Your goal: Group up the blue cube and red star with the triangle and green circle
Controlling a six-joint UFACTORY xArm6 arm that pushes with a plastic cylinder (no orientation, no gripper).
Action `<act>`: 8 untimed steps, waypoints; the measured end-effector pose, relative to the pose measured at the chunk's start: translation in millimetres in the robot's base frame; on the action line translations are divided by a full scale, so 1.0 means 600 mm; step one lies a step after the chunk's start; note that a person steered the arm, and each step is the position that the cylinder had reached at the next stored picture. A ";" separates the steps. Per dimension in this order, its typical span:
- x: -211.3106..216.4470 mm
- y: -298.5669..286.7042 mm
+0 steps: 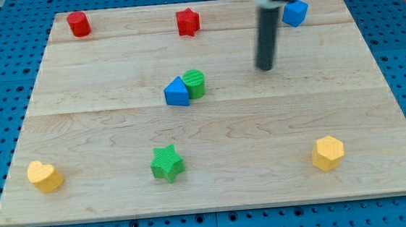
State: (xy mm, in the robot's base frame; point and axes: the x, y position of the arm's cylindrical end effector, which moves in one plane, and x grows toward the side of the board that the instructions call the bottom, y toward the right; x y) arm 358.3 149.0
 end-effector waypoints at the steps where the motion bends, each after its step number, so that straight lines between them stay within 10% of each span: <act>1: -0.102 0.160; 4: -0.197 0.085; 8: -0.023 -0.176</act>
State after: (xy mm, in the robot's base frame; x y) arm 344.5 43.3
